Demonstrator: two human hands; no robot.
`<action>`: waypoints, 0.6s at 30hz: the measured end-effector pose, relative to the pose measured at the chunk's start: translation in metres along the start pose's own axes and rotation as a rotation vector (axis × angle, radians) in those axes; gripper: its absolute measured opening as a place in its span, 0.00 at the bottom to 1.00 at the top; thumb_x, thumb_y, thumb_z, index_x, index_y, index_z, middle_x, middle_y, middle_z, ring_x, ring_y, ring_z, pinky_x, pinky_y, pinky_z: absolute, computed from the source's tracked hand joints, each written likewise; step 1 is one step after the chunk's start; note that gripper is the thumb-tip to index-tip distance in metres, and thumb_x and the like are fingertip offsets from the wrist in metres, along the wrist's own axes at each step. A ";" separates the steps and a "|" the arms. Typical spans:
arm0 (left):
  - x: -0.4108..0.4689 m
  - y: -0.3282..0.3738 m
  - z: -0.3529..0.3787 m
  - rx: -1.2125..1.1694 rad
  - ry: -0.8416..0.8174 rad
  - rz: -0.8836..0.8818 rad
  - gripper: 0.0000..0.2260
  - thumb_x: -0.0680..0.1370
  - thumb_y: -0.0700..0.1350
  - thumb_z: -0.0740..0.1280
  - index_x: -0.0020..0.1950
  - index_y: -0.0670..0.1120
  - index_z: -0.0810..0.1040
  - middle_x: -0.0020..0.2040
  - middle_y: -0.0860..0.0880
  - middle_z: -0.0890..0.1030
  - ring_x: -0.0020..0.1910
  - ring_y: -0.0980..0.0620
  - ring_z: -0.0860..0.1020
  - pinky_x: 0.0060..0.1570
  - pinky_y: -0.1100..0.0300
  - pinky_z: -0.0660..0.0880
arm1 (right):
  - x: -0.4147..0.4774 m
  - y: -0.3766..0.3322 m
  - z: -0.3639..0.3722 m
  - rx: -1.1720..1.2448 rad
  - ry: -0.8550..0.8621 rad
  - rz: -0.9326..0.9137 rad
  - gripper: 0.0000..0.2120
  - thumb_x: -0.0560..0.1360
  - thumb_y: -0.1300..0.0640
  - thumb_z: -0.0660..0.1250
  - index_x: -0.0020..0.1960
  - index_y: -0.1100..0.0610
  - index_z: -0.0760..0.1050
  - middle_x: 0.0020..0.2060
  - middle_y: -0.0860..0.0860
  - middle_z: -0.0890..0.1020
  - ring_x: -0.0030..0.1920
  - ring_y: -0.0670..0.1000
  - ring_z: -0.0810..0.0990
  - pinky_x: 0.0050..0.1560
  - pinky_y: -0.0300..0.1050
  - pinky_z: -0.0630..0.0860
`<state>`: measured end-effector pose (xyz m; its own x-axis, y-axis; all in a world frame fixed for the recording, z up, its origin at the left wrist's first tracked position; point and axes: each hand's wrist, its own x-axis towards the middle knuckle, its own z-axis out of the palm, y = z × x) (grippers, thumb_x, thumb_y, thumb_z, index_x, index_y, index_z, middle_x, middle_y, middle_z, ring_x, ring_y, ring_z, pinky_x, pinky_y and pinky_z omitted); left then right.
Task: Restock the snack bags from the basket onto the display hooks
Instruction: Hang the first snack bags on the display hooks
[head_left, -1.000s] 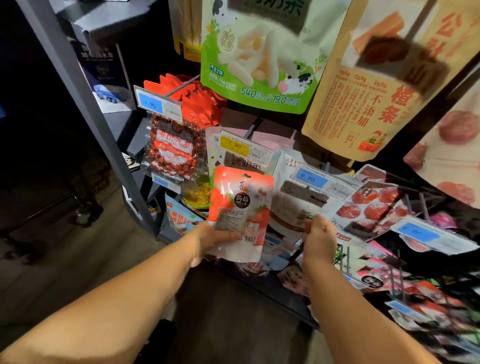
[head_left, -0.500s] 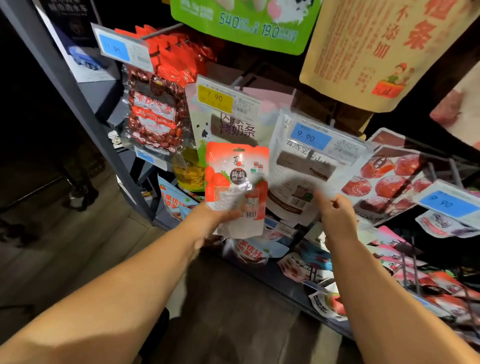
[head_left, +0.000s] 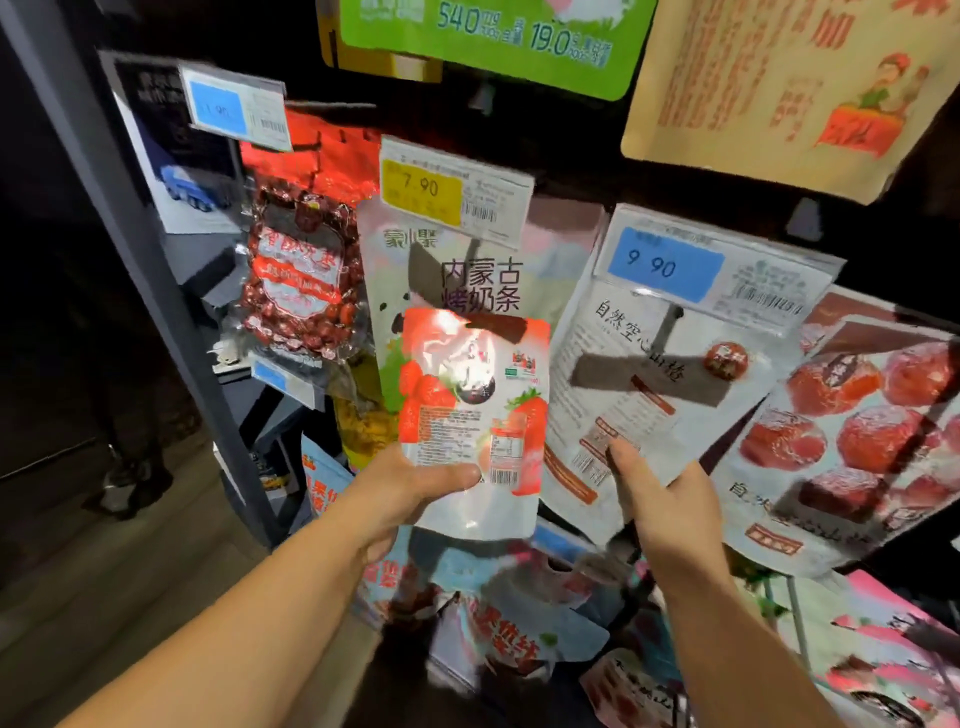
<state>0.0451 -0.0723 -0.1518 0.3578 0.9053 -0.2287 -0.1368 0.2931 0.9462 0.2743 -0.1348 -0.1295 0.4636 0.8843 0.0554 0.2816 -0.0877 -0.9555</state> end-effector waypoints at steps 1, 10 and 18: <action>0.004 -0.003 -0.003 0.004 -0.010 0.021 0.25 0.60 0.38 0.81 0.56 0.47 0.81 0.50 0.52 0.86 0.50 0.54 0.85 0.44 0.66 0.79 | 0.002 0.003 0.005 0.008 0.010 -0.029 0.12 0.79 0.48 0.65 0.37 0.45 0.69 0.32 0.40 0.73 0.33 0.41 0.70 0.31 0.31 0.67; 0.036 -0.020 -0.020 -0.138 0.009 0.256 0.21 0.62 0.41 0.74 0.55 0.44 0.82 0.52 0.44 0.86 0.49 0.48 0.85 0.49 0.55 0.80 | 0.000 0.022 0.007 0.194 0.148 -0.256 0.09 0.80 0.48 0.62 0.49 0.47 0.80 0.38 0.35 0.83 0.39 0.31 0.79 0.40 0.29 0.73; 0.020 -0.035 -0.035 -0.158 0.073 0.431 0.17 0.63 0.43 0.72 0.51 0.45 0.82 0.42 0.48 0.87 0.39 0.53 0.85 0.38 0.59 0.78 | -0.021 0.019 -0.009 0.294 0.071 -0.401 0.10 0.80 0.53 0.64 0.47 0.51 0.83 0.45 0.48 0.87 0.47 0.53 0.87 0.54 0.57 0.79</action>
<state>0.0251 -0.0536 -0.1977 0.1724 0.9724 0.1572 -0.3997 -0.0768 0.9134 0.2771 -0.1594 -0.1468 0.4262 0.7874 0.4453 0.2056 0.3950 -0.8954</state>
